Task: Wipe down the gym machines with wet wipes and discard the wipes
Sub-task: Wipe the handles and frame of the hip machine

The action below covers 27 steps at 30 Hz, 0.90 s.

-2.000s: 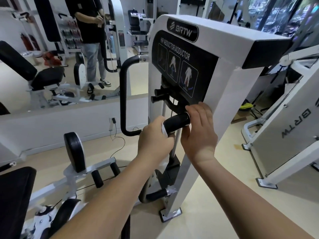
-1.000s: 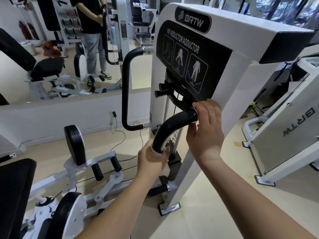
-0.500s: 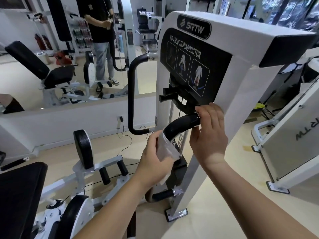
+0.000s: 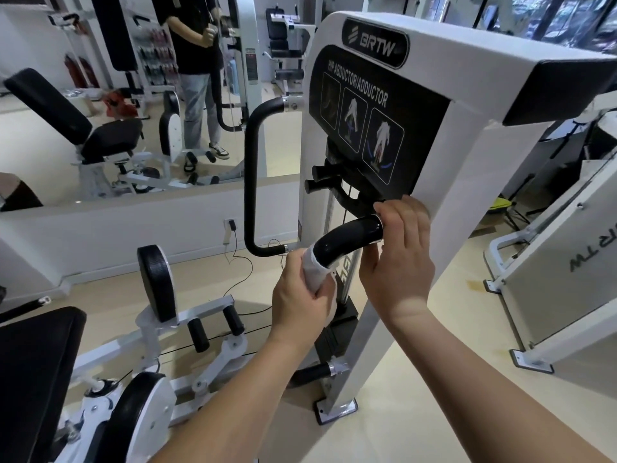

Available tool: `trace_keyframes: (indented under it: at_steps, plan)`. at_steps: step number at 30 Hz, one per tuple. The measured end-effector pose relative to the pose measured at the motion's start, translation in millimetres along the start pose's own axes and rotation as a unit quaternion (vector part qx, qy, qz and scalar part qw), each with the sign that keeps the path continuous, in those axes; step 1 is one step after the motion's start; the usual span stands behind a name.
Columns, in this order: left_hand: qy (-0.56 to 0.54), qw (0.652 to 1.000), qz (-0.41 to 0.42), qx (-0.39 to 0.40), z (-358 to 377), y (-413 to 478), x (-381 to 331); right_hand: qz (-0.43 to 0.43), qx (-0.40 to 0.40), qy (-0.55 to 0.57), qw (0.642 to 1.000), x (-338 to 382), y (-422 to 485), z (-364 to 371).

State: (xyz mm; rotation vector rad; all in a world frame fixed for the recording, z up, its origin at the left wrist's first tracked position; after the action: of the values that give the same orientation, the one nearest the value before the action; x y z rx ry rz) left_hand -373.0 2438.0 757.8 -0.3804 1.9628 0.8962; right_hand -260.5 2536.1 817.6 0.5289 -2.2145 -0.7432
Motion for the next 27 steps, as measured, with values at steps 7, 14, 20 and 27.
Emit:
trace_keyframes:
  at_steps: [7, 14, 20, 27]
  plan:
    - [-0.009, 0.998, -0.056, 0.007, -3, 1, -13, 0.013, 0.037, 0.005, 0.999, -1, 0, -7]
    - [0.059, 0.996, 0.056, 0.026, -5, 32, -47, 0.016, 0.035, 0.013, 0.999, 2, 0, -8]
    - [0.009, 0.988, -0.147, 0.039, 3, -15, 23, 0.013, 0.062, 0.005, 0.998, 1, -1, -14]
    - [-0.039, 0.996, -0.070, 0.048, -9, 16, -21, 0.088, 0.023, 0.089, 0.992, -11, -37, -32]
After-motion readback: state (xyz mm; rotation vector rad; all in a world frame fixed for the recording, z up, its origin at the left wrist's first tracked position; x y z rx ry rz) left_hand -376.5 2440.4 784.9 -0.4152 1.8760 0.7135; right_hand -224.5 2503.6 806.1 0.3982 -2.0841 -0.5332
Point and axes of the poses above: each hand's wrist, its own y-axis towards the middle knuckle, its own z-axis out of the palm, x = y × z, the point moved 2 cm from there along y, towards the middle knuckle, and after that the axes turned 14 degrees about z, right-handed, at the moved point
